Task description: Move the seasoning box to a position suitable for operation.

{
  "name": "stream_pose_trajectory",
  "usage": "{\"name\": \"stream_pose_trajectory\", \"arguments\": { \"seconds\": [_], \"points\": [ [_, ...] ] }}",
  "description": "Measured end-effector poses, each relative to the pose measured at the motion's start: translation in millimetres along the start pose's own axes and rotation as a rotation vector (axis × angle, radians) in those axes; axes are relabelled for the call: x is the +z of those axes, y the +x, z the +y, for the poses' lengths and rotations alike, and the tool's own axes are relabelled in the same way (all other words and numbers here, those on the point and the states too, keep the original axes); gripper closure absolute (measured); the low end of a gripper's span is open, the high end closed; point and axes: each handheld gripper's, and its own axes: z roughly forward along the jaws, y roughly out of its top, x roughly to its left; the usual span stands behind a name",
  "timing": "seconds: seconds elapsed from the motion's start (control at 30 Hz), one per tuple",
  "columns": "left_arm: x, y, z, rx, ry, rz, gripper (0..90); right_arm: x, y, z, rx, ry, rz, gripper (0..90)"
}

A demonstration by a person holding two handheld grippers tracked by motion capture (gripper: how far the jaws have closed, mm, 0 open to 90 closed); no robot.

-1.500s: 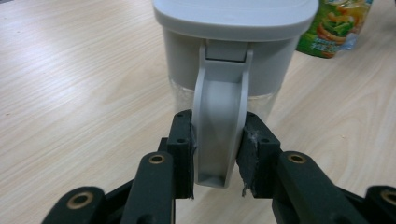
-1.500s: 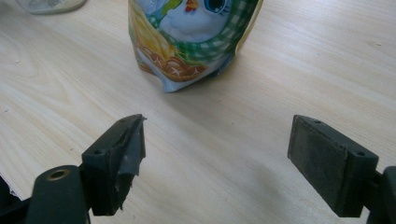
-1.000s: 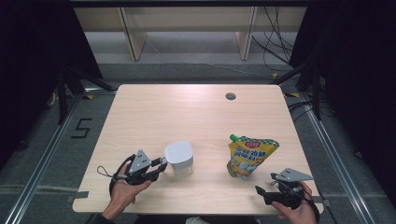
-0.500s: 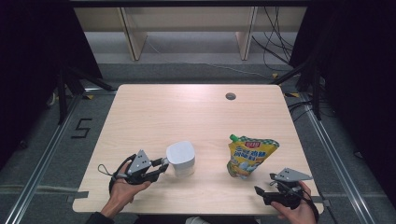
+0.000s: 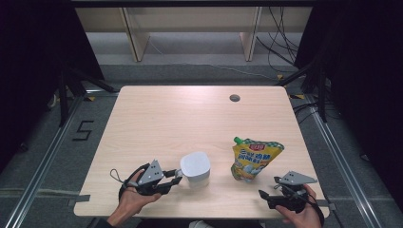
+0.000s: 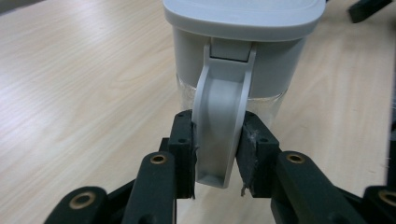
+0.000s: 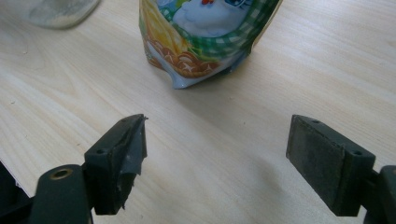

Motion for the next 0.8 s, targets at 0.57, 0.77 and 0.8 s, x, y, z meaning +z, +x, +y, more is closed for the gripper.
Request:
{"name": "stream_pose_trajectory", "arguments": {
  "seconds": [0.57, 0.77, 0.8],
  "points": [
    [6.6, -11.3, 4.0, 0.033, -0.006, -0.057, 68.3, 0.2, 0.6, -0.2, -0.002, 0.004, 0.002, 21.1],
    [8.2, -5.5, 5.0, 0.028, -0.002, -0.034, 68.3, -0.3, 3.3, -1.3, 0.044, 0.014, 0.014, 21.1],
    [8.1, -4.0, 5.6, 0.041, 0.004, -0.030, 68.3, 0.7, 0.2, -1.5, 0.006, -0.001, 0.012, 21.1]
  ]
}}
